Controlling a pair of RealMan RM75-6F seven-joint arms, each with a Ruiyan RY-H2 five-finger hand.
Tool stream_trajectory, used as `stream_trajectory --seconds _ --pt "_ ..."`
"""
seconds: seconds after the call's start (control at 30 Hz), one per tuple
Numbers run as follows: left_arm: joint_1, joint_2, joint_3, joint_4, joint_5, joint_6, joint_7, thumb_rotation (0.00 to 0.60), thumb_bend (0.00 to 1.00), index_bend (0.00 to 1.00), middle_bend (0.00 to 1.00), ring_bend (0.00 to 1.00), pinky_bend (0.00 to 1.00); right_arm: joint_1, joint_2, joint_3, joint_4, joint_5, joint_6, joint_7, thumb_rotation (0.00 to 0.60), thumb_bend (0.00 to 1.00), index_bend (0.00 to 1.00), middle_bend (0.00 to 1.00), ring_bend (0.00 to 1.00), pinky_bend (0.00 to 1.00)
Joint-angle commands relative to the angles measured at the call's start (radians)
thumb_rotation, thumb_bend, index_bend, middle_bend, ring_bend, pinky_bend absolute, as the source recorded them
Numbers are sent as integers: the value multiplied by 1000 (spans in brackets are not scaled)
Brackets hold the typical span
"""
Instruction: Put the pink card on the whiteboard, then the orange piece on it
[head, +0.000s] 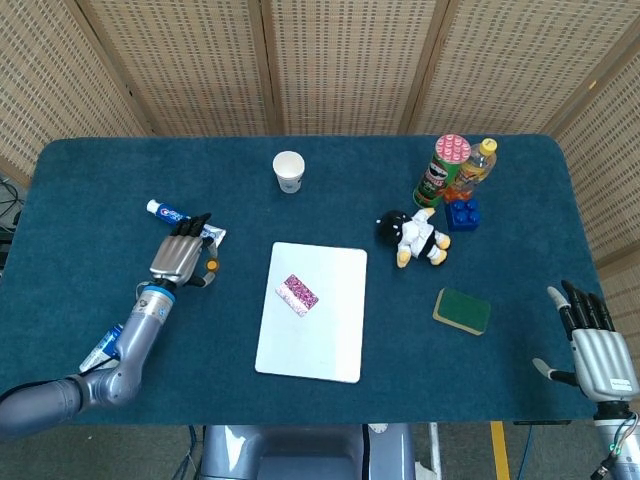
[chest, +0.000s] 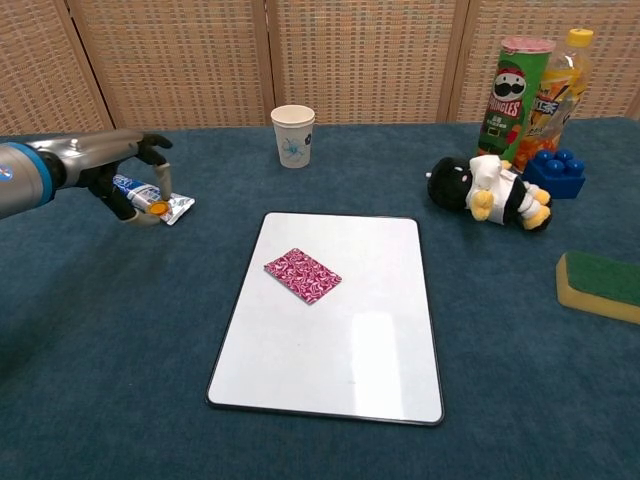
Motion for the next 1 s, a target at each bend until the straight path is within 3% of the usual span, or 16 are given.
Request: stream_trajectory --seconds 0.03,0.37,0.67,1.0 --pt "-63 -5 -17 -81 -39 35 106 600 303 539 0 0 0 0 0 0 0 0 0 0 600 0 0 0 0 0" --pt "-224 -154 -36 -86 -207 51 291 600 301 539 0 0 0 1 -1 1 5 2 -1 3 600 0 0 0 0 0" --pt "-281 -267 -38 7 -242 45 287 600 300 539 0 0 0 1 0 1 7 1 -2 12 600 0 0 0 0 0" --pt "-304 -316 -25 77 -264 44 296 600 299 539 0 0 0 0 2 0 7 1 -3 19 600 0 0 0 0 0"
